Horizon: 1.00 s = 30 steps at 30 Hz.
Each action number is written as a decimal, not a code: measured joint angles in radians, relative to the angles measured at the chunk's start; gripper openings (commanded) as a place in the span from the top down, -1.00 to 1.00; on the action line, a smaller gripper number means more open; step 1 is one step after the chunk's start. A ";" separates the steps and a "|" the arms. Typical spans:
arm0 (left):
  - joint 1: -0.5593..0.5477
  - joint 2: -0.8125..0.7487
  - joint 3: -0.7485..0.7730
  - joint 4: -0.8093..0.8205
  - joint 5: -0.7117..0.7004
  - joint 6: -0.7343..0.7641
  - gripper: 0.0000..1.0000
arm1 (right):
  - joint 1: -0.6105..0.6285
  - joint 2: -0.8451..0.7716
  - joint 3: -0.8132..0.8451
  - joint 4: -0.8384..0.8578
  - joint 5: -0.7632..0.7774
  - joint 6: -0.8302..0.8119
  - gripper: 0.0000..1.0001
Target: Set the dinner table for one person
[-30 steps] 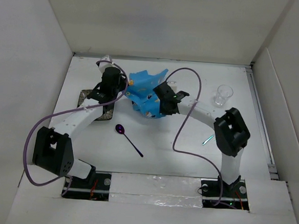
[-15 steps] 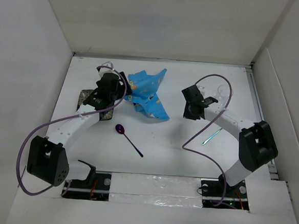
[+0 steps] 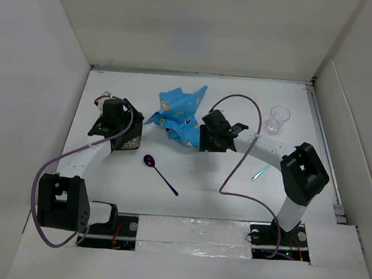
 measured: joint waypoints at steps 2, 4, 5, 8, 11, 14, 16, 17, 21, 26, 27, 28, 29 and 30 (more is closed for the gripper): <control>0.013 0.001 -0.008 -0.001 0.044 -0.053 -0.56 | 0.003 0.008 0.000 0.000 0.003 -0.008 -0.28; 0.014 0.002 -0.011 0.010 0.083 -0.111 -0.75 | 0.004 0.015 0.000 0.000 0.004 -0.016 -0.29; 0.014 0.003 -0.014 0.020 0.103 -0.142 -0.78 | 0.005 0.021 0.001 0.001 0.004 -0.021 -0.30; 0.014 0.009 -0.036 0.061 0.155 -0.239 -0.80 | 0.006 0.052 0.018 -0.004 0.009 -0.047 -0.30; 0.014 0.026 -0.042 0.076 0.188 -0.317 -0.77 | 0.007 0.109 0.068 -0.008 0.018 -0.074 -0.30; 0.014 0.042 -0.042 0.097 0.208 -0.389 -0.64 | 0.007 0.133 0.083 -0.005 0.019 -0.092 -0.30; 0.014 0.055 -0.042 0.115 0.221 -0.432 -0.48 | 0.007 0.133 0.083 -0.008 0.020 -0.097 -0.30; 0.014 0.063 -0.042 0.123 0.227 -0.454 -0.41 | 0.007 0.133 0.083 -0.006 0.021 -0.100 -0.30; 0.014 0.098 -0.042 0.144 0.230 -0.515 -0.11 | 0.008 0.133 0.083 -0.005 0.027 -0.111 -0.31; 0.014 0.168 -0.019 0.151 0.220 -0.545 0.28 | 0.009 0.133 0.083 -0.005 0.030 -0.134 -0.33; 0.014 0.182 -0.012 0.153 0.217 -0.546 0.37 | 0.010 0.133 0.082 -0.004 0.030 -0.138 -0.35; 0.014 0.195 -0.006 0.155 0.212 -0.549 0.54 | 0.010 0.133 0.082 -0.004 0.029 -0.142 -0.37; 0.014 0.205 0.000 0.158 0.208 -0.551 0.62 | 0.011 0.133 0.082 -0.004 0.027 -0.143 -0.37; 0.014 0.208 0.002 0.159 0.206 -0.548 0.78 | 0.012 0.133 0.082 -0.003 0.022 -0.148 -0.37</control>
